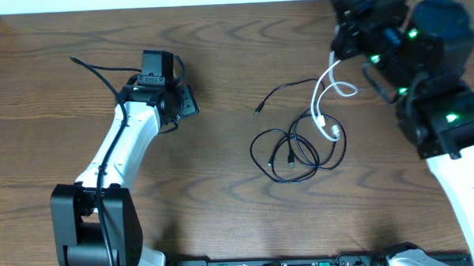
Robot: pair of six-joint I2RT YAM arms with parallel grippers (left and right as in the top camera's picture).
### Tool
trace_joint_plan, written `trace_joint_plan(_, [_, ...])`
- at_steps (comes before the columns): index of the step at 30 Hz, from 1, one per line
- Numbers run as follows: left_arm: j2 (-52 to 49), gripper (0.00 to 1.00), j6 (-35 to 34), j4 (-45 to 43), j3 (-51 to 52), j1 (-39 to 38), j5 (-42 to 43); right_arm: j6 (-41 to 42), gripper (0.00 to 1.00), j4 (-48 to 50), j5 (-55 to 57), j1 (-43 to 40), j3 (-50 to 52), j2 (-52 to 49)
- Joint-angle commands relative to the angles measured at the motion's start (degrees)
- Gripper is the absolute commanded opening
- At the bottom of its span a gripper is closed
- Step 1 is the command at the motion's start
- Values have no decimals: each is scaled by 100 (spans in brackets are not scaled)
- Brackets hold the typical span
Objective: Untangle cables
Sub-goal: 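Lift the white cable high with the right gripper and carry it right, then lower the white cable at the table's right edge and release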
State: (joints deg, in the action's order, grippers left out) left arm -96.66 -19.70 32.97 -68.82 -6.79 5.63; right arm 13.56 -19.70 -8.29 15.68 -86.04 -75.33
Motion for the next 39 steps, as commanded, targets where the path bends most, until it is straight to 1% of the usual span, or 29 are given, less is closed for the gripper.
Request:
trace_joint_plan(1, [-48,59,-57,-2,52,24,-74,1180,1,-37,-551,-509,7,-9])
trace_joint_plan(4, [-48,59,-57,-2,52,24,-74,1609,1,-26,-1373,-1056,7,-33])
trace_joint_plan(7, [-48,59,-57,-2,52,24,-74,1816,1,-26,-1744,-1626,7,-35])
trace_joint_plan(14, [-48,59,-57,-2,52,24,-74,1749,1,-133,-1733,-2758,7,-59])
trace_joint_plan(19, [-48,59,-57,-2,52,24,-74,1729,1,-695,-1510,-3357,13,-188])
trace_joint_plan(25, [-48,59,-57,0,52,24,-74,1307,1,-1508,-802,-3766,28,-546])
trace_joint_plan(27, [-48,59,-57,0,52,24,-74,1294,1,-1792,-461,-3845,33,-719])
trace_joint_plan(29, [-48,59,-57,0,52,24,-74,1296,1,-2020,-385,-3904,33,-896])
trace_joint_plan(34, [-48,59,-57,0,52,24,-74,1318,1,-2461,-616,-3939,33,-1366])
trace_joint_plan(39, [-48,59,-57,0,52,24,-74,1318,1,-2691,-1447,-3921,33,-1716])
